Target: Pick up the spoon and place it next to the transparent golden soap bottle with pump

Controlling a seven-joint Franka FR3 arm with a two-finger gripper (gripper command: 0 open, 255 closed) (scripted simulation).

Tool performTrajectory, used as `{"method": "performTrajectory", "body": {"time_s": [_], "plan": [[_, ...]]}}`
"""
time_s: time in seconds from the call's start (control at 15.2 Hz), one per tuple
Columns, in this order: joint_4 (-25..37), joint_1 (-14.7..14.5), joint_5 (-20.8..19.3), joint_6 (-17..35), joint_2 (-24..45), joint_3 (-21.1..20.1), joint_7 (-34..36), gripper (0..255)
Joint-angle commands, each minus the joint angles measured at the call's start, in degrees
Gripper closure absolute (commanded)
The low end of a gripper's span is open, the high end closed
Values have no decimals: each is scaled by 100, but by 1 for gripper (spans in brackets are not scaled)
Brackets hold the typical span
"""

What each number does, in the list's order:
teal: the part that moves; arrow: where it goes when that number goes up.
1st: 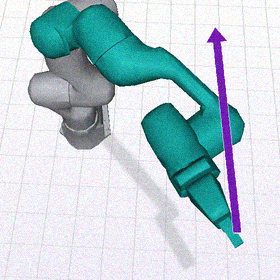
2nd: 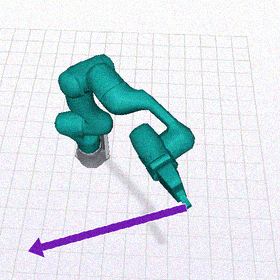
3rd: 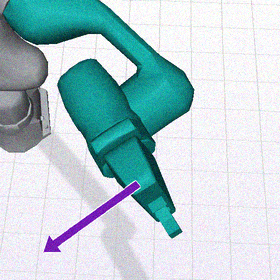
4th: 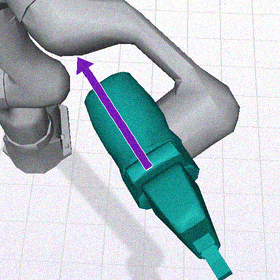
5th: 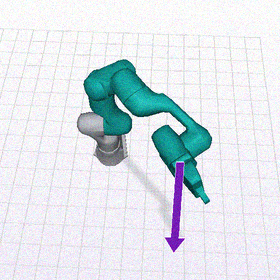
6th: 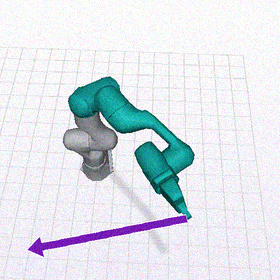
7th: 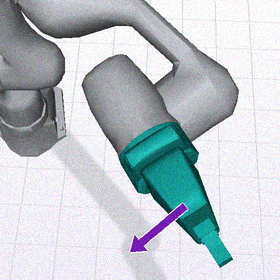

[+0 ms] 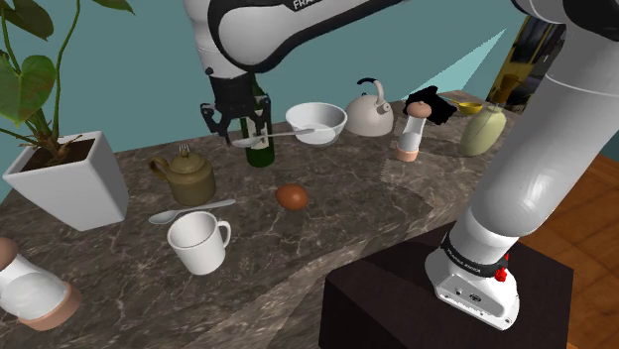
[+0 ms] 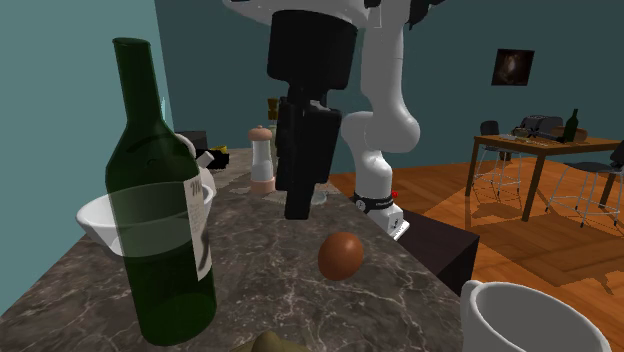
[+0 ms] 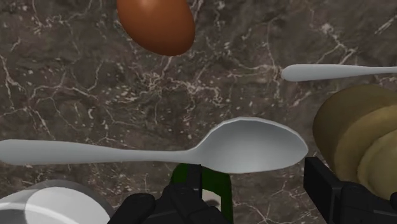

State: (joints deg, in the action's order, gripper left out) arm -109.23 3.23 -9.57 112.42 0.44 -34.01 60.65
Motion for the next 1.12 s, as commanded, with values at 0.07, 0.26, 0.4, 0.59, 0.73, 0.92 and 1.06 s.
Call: {"method": "performTrajectory", "body": {"time_s": [0.07,0.26,0.4,0.59,0.73,0.92,1.06], "plan": [[199,4,36,-224,-34,4,-55,255],[404,5,63,-447,-59,4,-97,255],[548,4,76,-597,-68,3,-122,255],[776,2,86,-825,-70,1,-154,255],[936,-1,88,-978,-63,-2,-172,255],[1189,-7,82,-1212,-41,-8,-193,255],[1367,-13,72,-1371,-18,-14,-205,255]]}}
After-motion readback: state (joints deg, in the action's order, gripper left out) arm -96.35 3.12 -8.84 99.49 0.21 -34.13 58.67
